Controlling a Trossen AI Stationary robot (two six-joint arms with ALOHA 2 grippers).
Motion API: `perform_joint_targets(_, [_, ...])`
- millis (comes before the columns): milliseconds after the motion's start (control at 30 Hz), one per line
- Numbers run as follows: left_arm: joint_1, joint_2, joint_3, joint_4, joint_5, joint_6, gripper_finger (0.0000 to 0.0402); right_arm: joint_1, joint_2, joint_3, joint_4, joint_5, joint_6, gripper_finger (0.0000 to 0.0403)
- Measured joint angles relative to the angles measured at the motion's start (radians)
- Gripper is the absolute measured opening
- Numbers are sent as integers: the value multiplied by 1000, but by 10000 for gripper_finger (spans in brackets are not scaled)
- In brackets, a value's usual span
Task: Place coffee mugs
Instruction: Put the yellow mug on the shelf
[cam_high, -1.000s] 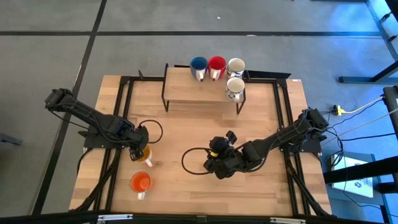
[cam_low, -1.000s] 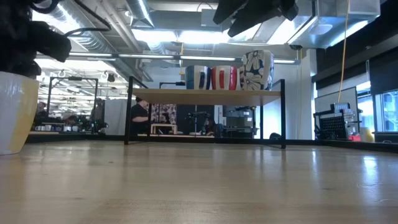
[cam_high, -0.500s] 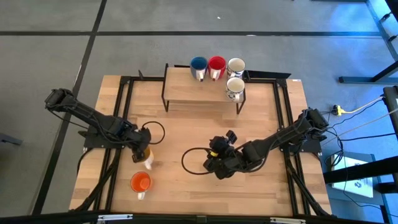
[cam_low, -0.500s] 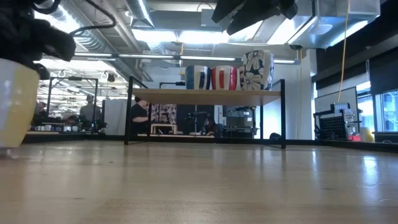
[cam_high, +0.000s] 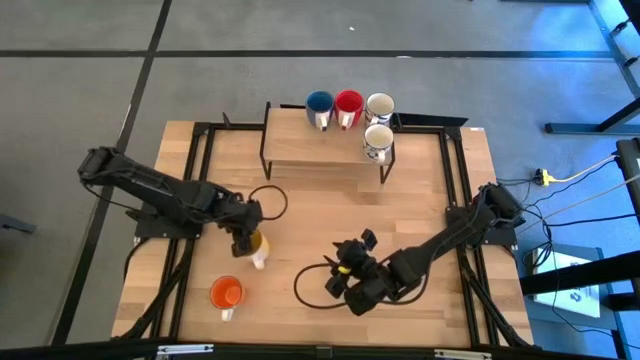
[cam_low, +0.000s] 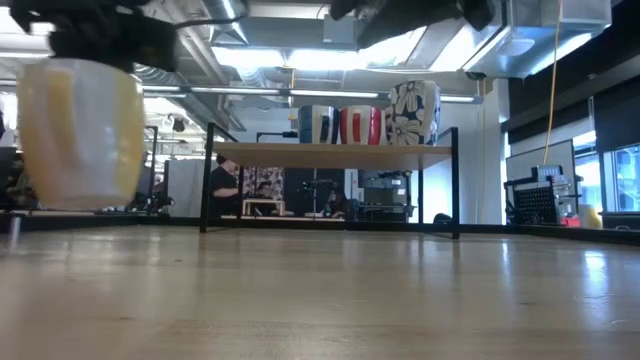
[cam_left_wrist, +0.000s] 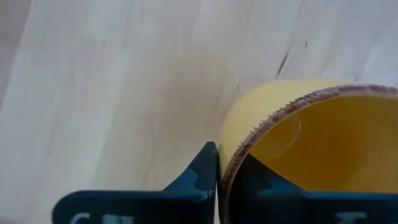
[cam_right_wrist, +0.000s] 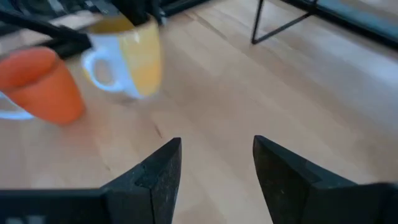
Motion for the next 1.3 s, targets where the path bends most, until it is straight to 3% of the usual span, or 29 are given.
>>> perform_joint_targets(667, [137,416,284,90,37,408,12,102,128,-1,19,90,288,186])
perform_joint_targets(1067, [170,488,299,124,43,421,14,117,168,0,20,49,351,186])
perform_joint_targets(1300, [171,484,295,146,39,393,57,117,168,0,18,48,351,186])
